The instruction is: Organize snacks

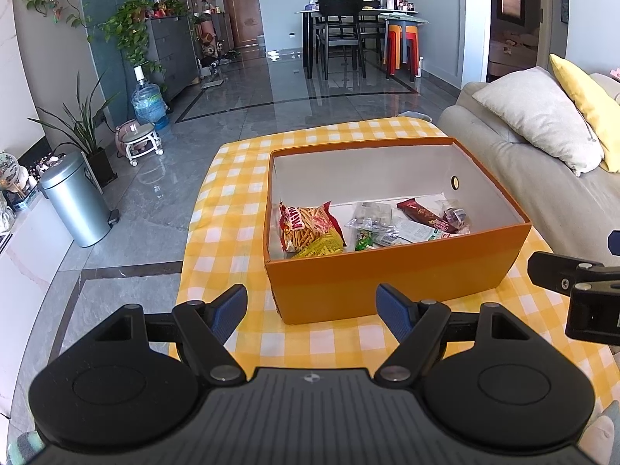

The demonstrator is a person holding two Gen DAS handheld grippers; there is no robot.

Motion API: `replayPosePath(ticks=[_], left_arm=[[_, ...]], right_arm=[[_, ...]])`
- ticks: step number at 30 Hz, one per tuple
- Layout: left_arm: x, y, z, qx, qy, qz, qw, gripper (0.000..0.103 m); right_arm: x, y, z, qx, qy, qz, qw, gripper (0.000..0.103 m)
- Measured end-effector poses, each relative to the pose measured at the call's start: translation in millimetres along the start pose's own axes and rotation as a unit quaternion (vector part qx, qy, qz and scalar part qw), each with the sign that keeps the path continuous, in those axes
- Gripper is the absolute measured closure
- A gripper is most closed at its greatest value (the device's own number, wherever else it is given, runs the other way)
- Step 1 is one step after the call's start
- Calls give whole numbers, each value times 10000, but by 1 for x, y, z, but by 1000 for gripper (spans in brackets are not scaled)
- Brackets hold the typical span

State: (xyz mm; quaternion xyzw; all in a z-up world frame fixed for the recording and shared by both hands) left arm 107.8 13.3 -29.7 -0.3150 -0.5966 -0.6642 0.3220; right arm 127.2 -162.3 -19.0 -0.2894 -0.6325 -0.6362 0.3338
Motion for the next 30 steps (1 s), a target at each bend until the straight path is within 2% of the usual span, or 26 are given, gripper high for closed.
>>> replayPosePath(ticks=[30], left_arm=[[2,1,10,92,48,-100,9999,14]], right_arm=[[-7,1,0,-36,-47,117,9999,8]])
Point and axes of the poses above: each gripper's, at about its wrist camera, not at the fingertips, and x roughly against the way its jaws point, z to its left, y to its top, the point moved 1 cm from there along -x, roughly the way its jaws point, and after that the axes turned 10 degrees about z, right-handed, at the moved point
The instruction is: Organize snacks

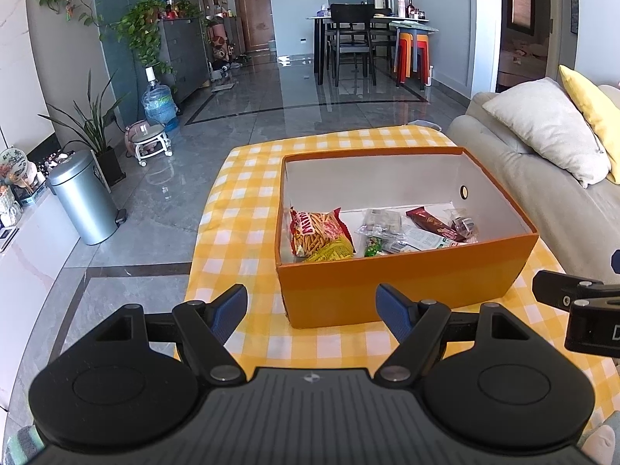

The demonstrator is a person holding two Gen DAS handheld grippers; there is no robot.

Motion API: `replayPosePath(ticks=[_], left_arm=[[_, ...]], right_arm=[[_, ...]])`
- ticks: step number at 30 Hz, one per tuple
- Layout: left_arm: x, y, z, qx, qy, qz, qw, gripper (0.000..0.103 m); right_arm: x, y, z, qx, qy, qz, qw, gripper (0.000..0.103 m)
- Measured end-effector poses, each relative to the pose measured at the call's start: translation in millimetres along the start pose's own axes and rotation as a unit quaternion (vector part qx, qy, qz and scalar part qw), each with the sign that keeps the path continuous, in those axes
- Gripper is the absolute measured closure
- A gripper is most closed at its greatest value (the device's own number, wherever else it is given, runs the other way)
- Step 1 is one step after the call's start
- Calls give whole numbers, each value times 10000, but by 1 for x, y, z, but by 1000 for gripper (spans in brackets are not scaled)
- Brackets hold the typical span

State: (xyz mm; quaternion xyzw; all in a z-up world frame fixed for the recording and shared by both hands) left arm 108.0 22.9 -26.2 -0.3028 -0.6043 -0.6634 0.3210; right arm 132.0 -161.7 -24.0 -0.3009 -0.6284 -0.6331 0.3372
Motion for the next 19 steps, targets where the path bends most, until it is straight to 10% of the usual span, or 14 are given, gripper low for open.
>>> replayPosePath(ticks=[19], left_arm=[[7,1,-1,10,-5,-196,9998,14]], right_arm=[[-8,0,1,7,1,85,10000,8]])
Point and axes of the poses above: each gripper's, at about its wrist camera, not at the fingertips, and x roughly against the way its jaws point, z to its left, y to its top, the point moved 1 cm from there along -x, roughly the way its jaws point, and after that the axes turned 10 degrees about z, right-handed, at the moved point
